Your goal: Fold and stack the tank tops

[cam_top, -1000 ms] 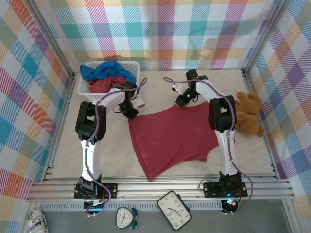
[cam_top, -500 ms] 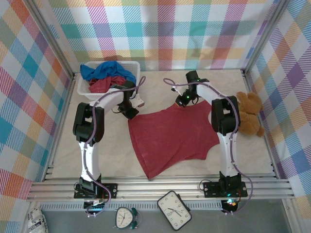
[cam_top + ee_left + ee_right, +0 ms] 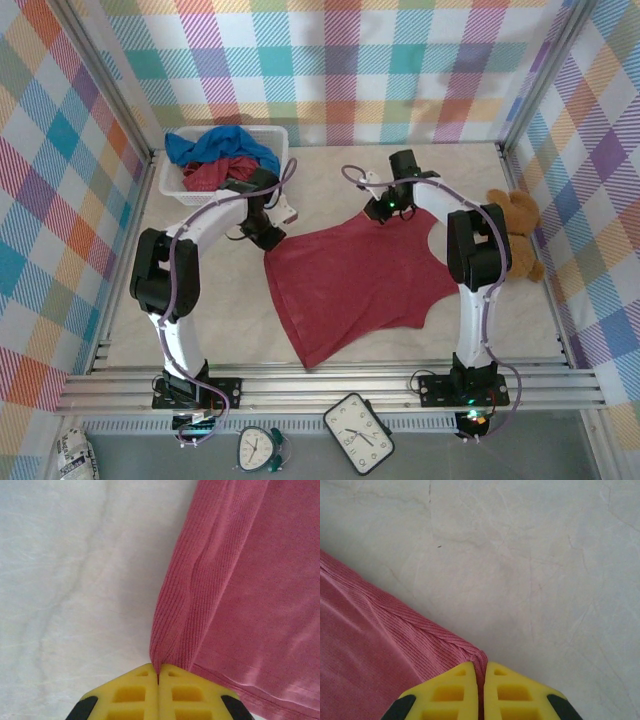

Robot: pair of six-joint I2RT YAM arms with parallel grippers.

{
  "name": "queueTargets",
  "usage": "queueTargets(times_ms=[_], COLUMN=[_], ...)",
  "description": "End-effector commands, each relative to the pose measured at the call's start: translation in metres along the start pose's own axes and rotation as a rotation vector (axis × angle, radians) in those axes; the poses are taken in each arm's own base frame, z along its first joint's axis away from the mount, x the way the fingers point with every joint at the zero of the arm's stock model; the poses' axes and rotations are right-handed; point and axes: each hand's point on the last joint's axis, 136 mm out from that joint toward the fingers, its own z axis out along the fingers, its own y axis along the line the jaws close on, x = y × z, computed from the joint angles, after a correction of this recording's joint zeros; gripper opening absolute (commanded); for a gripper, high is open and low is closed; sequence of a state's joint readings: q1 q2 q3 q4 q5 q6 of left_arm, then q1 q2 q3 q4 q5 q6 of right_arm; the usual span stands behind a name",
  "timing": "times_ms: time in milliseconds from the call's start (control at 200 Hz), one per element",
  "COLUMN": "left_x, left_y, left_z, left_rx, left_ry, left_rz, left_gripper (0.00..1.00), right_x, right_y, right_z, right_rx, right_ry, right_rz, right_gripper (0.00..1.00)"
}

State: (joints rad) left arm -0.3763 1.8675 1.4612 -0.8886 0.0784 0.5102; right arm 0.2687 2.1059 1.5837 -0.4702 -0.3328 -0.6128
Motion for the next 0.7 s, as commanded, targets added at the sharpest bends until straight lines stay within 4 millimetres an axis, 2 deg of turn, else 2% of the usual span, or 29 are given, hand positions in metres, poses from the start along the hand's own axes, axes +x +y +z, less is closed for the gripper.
queueTargets(times_ms=[0,170,275,525,695], left_x=[0.003,0.007,0.016,0.034,0.043], left_y=[-0.019,-0.038,-0.050,-0.075,-0.096], left_z=[-0.014,-0.019,-0.017,-0.010,0.007], left_rx=[0.015,0.026,0.041,0.063,0.106], left_ry=[-0.019,-0.031,-0.013,-0.003,0.037], left_rz=[-0.006,-0.001,-0.008,-0.029,-0.032], left_gripper=[0.01,0.01,0.01,0.01,0.03], right_x=[-0.017,-0.008,0.002,0.044,0.066], right_y=[0.004,0.015,0.022,0.032,0.036], right_z=[-0.022,-0.034,-0.036,-0.035,-0.033], right_rx=[0.025,0.028,0.027,0.055,0.064], right_ry=[-0.088,-0.103,-0.101,-0.014,0.055], right_rz=[-0.025,-0.007,0.012,0.057,0.093], right_gripper=[0.09,0.10,0.10,0.11,0.11])
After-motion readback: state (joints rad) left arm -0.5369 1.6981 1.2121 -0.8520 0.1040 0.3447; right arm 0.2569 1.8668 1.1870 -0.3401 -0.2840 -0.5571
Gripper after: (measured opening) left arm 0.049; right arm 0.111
